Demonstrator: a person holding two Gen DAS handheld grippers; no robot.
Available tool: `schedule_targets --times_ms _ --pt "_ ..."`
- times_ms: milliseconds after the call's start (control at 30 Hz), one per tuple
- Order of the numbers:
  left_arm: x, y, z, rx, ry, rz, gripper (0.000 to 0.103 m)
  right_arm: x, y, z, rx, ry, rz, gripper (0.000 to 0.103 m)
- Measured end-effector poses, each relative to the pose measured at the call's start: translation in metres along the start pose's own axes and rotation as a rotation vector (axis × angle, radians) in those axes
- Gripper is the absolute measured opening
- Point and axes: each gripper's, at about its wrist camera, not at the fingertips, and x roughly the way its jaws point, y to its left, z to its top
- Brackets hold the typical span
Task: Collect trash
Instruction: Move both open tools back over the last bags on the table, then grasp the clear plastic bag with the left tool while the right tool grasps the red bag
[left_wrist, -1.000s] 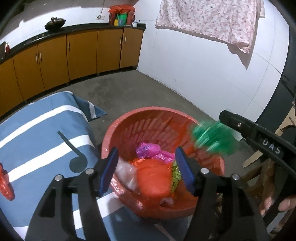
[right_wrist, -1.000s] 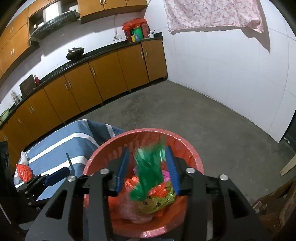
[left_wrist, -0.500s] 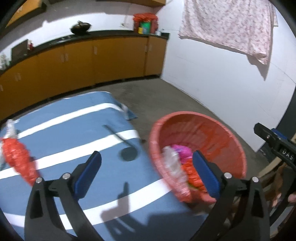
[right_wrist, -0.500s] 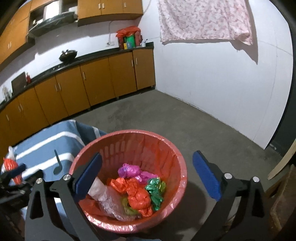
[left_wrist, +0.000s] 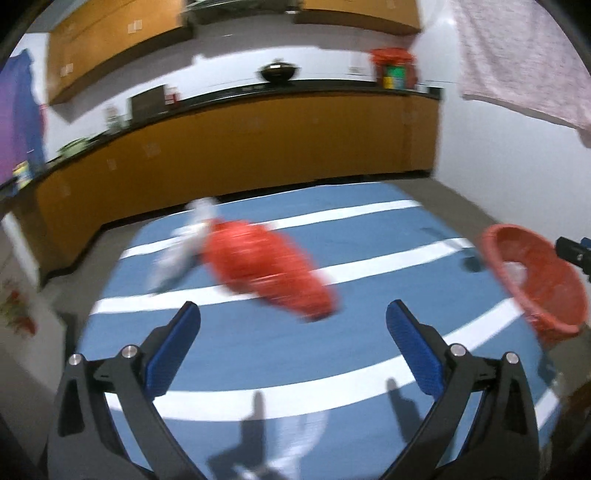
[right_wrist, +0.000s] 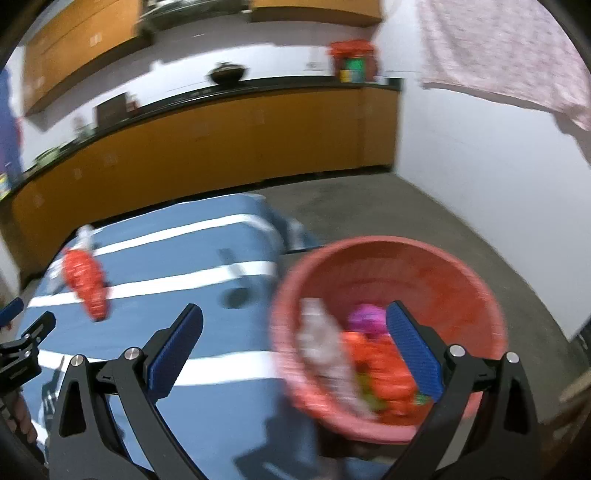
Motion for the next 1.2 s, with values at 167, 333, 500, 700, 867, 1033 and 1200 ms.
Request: schedule_targets --times_ms 167,333,500,700,867,1033,1200 --pt "-0.003 0.080 -0.015 -0.131 0.039 0.119 0.099 0.023 0.076 0.004 -0.061 0.027 0.137 0.098" --pt "-0.007 0.136 -0.029 -0.242 0.057 0.181 0.099 0.051 0.147 0.004 -0.139 0.065 0.223 0.092" --pt "-0.005 0.171 -0.037 -0.287 0.068 0.223 0.099 0.077 0.190 0.003 -0.178 0.101 0.275 0.090" --pt "0.003 0.202 -0.036 -0.345 0.074 0.252 0.099 0.102 0.217 0.005 -0.235 0.127 0.265 0.086" --pt "0.014 0.212 -0.032 -0.366 0.075 0.249 0.099 0.116 0.221 0.003 -0.284 0.199 0.275 0.044" --pt "0.024 0.203 -0.025 -0.346 0.068 0.221 0.099 0.110 0.208 -0.002 -0.289 0.196 0.254 0.017" --pt "0.041 0.180 -0.004 -0.298 0.039 0.162 0.099 0.099 0.177 -0.002 -0.232 0.170 0.189 0.013"
